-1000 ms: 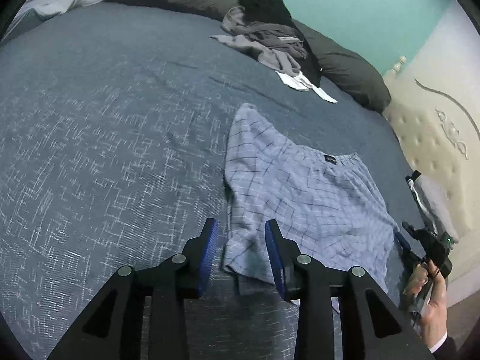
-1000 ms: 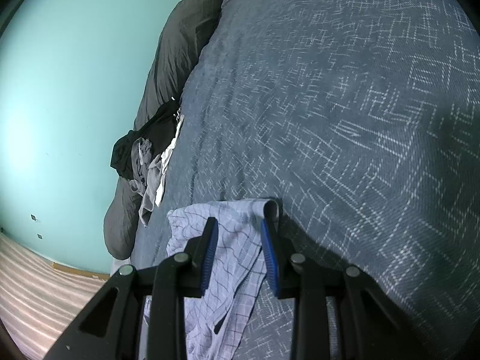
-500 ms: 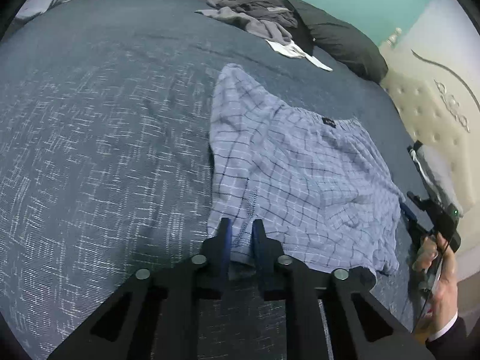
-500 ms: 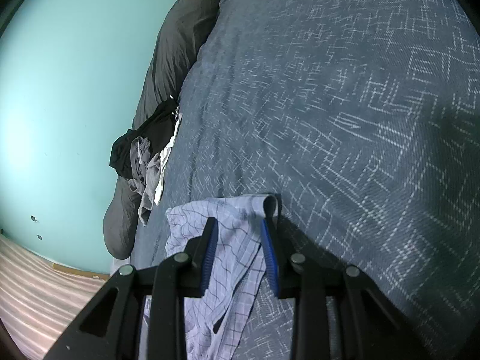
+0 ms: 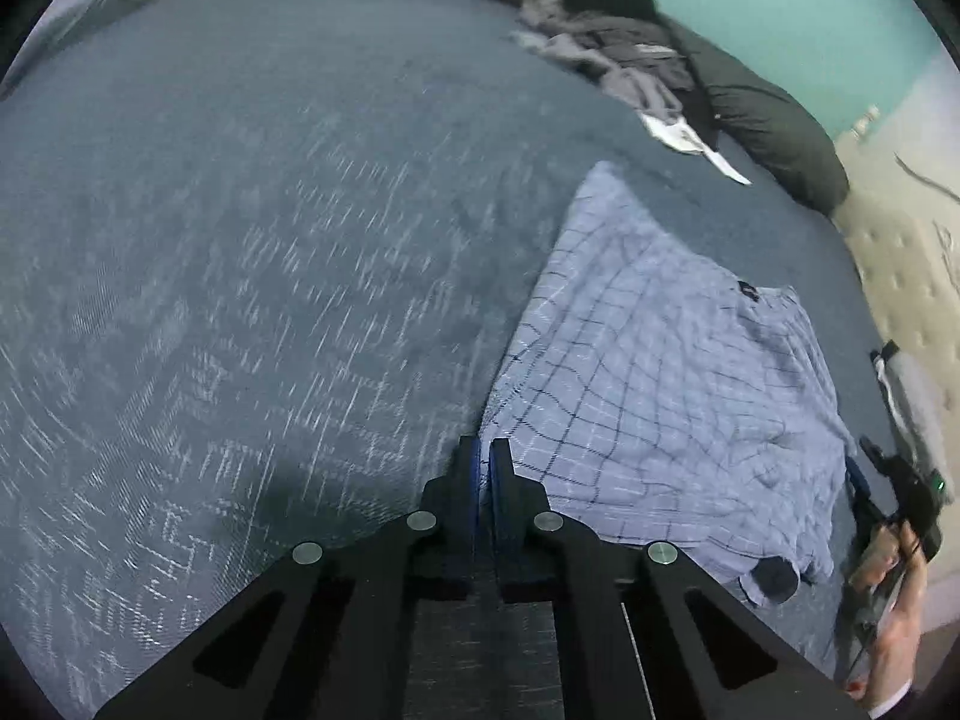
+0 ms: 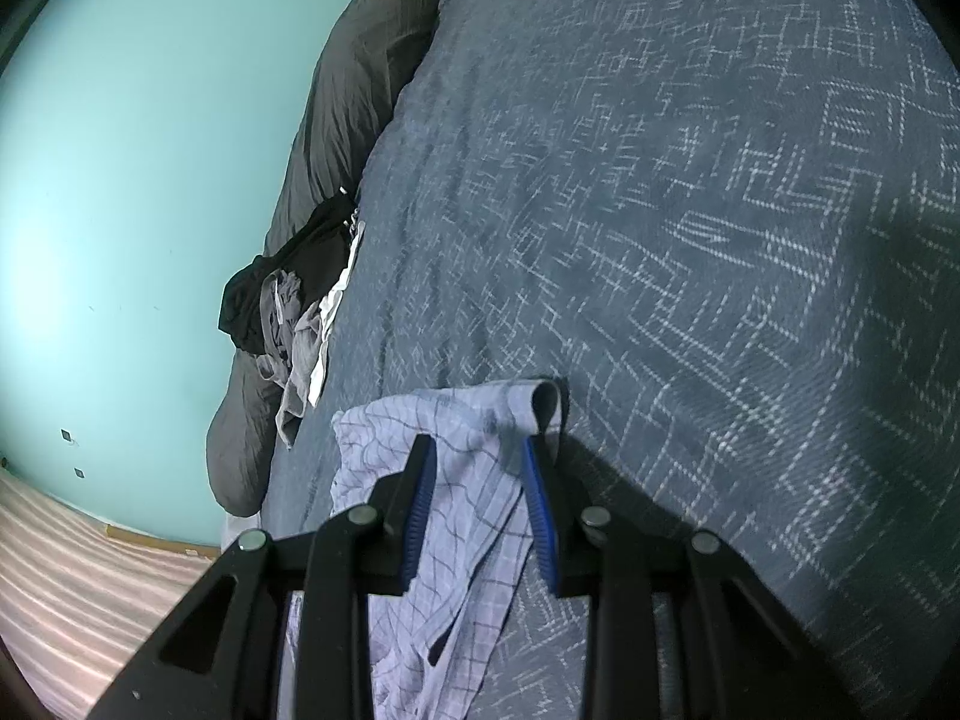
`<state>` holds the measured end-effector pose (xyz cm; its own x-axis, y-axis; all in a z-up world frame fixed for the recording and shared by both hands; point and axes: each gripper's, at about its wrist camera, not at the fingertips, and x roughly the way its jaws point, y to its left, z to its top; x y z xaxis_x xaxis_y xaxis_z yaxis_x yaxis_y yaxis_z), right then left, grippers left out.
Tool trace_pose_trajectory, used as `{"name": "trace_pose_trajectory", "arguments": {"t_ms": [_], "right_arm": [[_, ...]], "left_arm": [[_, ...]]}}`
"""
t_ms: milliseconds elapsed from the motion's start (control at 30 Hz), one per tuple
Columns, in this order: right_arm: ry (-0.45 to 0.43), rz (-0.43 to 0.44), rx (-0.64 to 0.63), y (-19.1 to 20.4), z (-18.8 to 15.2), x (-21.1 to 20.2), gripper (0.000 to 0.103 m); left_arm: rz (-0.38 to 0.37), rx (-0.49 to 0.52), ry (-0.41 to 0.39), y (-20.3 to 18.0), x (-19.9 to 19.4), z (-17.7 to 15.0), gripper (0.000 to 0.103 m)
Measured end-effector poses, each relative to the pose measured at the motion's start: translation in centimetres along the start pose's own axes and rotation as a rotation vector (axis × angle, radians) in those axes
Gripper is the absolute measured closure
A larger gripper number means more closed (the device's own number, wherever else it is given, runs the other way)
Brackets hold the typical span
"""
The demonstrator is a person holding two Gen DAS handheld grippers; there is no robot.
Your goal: Fold clothes
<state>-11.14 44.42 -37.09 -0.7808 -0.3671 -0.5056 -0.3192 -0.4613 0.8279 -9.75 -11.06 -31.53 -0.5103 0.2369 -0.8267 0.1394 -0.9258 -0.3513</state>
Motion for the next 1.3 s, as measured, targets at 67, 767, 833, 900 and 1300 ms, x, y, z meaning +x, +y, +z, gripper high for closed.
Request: {"name": "trace_pose_trajectory", "arguments": {"t_ms": [67, 767, 833, 900, 1300], "right_arm": [[0.0, -0.001, 0.0, -0.1, 0.0, 0.0, 0.074], [0.011, -0.008, 0.026, 0.1, 0.3, 0.2, 0.07], [0.014, -0.006, 0.03, 0.1, 0.4, 0.2, 0.069], [0.015, -0.011, 0.023, 0.1, 0.6, 0.2, 0.069], [0.013, -0.085, -0.12, 1.5, 0.7, 0.6, 0.102]], "left_arm": [[-0.001, -0.008, -0.014, 0.2, -0.3, 0.1, 0.097], [0.012, -0.057, -0.075, 1.0, 0.3, 0.9, 0.072], [0.015, -0.057, -0.08, 0.9, 0.2, 0.9, 0.072], [0.017, -0.057, -0.086, 0.8, 0.2, 0.9, 0.072], [0.026, -0.066, -0.101, 0.7, 0.7, 1.7, 0.072]]}}
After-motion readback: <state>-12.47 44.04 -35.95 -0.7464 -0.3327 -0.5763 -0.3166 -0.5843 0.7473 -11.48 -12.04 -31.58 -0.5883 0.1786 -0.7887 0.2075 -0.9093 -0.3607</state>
